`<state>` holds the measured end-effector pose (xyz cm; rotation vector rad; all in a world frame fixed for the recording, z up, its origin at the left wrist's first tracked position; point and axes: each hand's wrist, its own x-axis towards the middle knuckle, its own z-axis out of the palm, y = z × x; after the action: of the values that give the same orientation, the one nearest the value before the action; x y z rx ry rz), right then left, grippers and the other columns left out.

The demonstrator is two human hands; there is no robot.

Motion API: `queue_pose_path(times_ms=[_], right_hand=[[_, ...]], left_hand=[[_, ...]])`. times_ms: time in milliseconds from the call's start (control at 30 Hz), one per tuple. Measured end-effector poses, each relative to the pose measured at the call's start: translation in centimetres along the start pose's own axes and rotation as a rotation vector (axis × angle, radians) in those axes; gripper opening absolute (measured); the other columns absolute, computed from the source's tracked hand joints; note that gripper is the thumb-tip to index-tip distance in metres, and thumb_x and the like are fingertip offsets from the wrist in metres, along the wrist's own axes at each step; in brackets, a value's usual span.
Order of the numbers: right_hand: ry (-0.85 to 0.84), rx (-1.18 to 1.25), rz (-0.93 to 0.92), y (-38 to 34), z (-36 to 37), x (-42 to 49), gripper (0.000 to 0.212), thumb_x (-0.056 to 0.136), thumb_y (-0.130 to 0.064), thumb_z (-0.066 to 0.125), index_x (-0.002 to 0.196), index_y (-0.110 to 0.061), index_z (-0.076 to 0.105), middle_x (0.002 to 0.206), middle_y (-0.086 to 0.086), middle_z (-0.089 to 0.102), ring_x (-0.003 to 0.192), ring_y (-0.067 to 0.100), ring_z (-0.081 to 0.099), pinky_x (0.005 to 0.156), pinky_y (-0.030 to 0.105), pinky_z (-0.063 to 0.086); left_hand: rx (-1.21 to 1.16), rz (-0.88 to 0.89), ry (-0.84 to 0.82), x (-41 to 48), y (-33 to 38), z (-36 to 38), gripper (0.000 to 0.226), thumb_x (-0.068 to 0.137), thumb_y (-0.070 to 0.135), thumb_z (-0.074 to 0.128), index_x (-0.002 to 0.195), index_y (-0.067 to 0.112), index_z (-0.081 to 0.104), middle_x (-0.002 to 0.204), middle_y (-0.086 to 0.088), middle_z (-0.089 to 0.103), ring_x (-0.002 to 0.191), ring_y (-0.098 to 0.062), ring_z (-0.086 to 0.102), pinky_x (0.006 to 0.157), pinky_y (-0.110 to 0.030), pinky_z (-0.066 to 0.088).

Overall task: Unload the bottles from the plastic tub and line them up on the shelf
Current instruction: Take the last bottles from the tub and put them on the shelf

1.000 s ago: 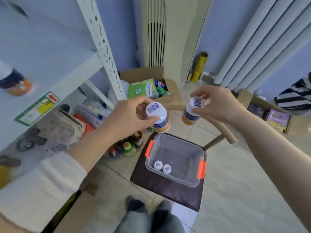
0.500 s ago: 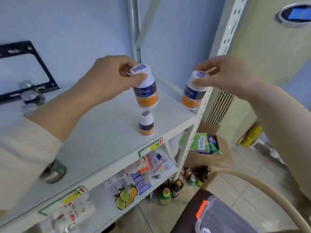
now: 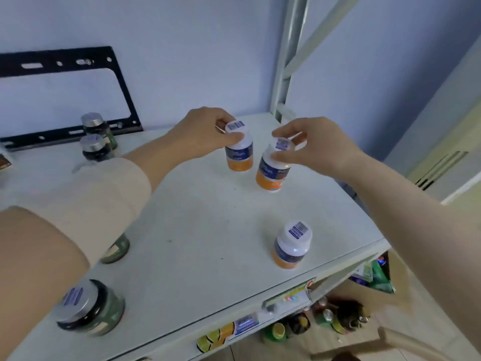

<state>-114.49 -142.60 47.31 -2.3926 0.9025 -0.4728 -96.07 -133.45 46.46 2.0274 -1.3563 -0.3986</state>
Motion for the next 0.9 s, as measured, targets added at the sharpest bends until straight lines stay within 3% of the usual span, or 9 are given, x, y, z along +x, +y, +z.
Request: queue_pose_path(times_ms=[167,400,667,900], right_hand=[[-0.144,-0.036,0.009,2.3,3.1,0.6,0.036,0.074,-0.029,0.073,0.109,-0.024,0.064,0.094,-0.012,0.058,0.075,0.001,0.055,0.059,-0.004,0.037],[-0.230,-0.022,-0.015,3.3,4.1,0.6,0.034,0.073,-0.027,0.074,0.106,-0.027,0.065,0.103,-0.010,0.060,0.095,0.009,0.058,0.084,0.020,0.045],[-0.227,0.026,-0.048,4.2,4.5,0.2,0.036,0.071,-0.025,0.077,0.105,-0.028,0.065,0.104,-0.009,0.060,0.091,0.007,0.055,0.077,0.015,0.046],[-0.198,0.027,-0.050,4.3,4.6,-0.1,0.038,0.072,-0.027,0.076,0.107,-0.027,0.063,0.105,-0.006,0.059,0.090,0.007,0.053,0.072,0.012,0.044]], left_hand=[[-0.019,0.009,-0.119,2.3,-2.4,2.7,0.028,0.080,0.024,0.067,0.107,0.020,0.063,0.107,-0.001,0.068,0.091,-0.014,0.061,0.089,-0.030,0.048],[-0.044,0.003,-0.213,3.5,-3.3,4.1,0.031,0.079,0.024,0.069,0.109,0.022,0.063,0.110,0.001,0.068,0.099,-0.014,0.064,0.096,-0.032,0.049],[-0.062,-0.008,-0.292,3.8,-3.4,4.4,0.034,0.081,0.020,0.068,0.114,0.023,0.061,0.108,0.007,0.066,0.096,-0.008,0.062,0.085,-0.016,0.045],[-0.054,-0.001,-0.298,3.6,-3.6,4.6,0.038,0.082,0.022,0.066,0.119,0.022,0.057,0.117,0.004,0.064,0.105,-0.013,0.061,0.097,-0.030,0.046]])
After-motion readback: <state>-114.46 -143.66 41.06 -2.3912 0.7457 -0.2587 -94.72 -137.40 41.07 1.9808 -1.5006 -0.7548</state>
